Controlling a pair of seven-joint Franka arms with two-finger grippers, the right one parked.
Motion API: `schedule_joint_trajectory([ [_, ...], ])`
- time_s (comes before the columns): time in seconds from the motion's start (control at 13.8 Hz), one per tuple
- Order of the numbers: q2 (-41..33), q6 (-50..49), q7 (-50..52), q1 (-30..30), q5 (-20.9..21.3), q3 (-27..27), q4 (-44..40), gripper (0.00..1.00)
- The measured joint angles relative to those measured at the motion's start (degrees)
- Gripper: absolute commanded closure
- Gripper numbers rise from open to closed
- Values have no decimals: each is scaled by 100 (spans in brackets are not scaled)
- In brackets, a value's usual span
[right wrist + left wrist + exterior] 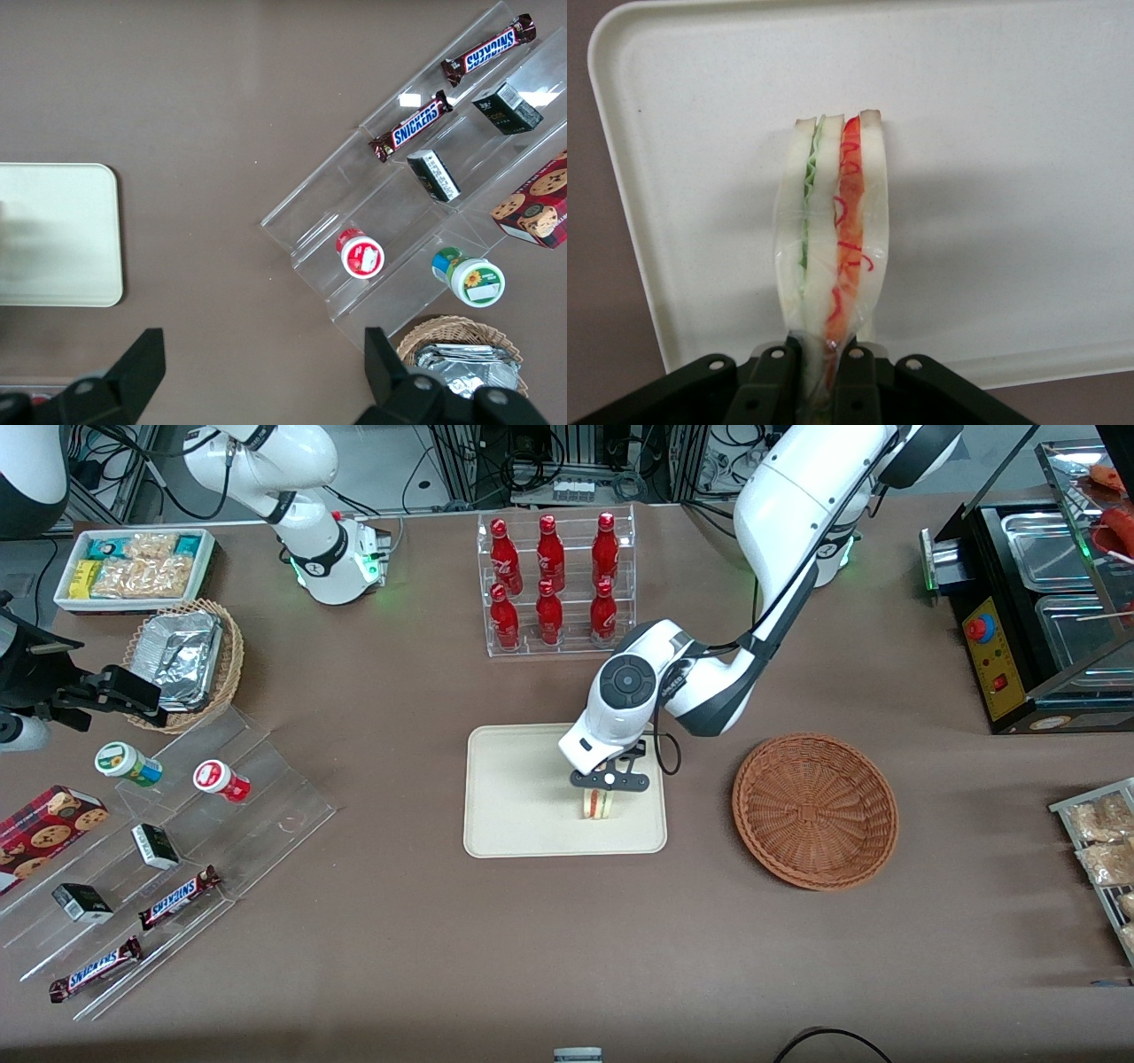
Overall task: Place sandwich from basket to tray
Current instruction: 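Lower the held sandwich onto the tray with the left gripper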
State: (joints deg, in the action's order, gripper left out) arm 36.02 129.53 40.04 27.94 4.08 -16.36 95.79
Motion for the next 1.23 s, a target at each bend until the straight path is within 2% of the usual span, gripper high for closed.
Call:
schedule_joint_trajectory([
  [0.36, 82, 0, 0, 0, 113, 1, -2, 100],
  [0.58, 95, 0, 0, 0, 115, 12, -3, 33],
  [0.65, 97, 0, 0, 0, 115, 14, -4, 14],
  [0.73, 103, 0, 0, -1, 116, 17, -4, 0],
  [1.23, 115, -5, 238, -5, 116, 27, -131, 0],
])
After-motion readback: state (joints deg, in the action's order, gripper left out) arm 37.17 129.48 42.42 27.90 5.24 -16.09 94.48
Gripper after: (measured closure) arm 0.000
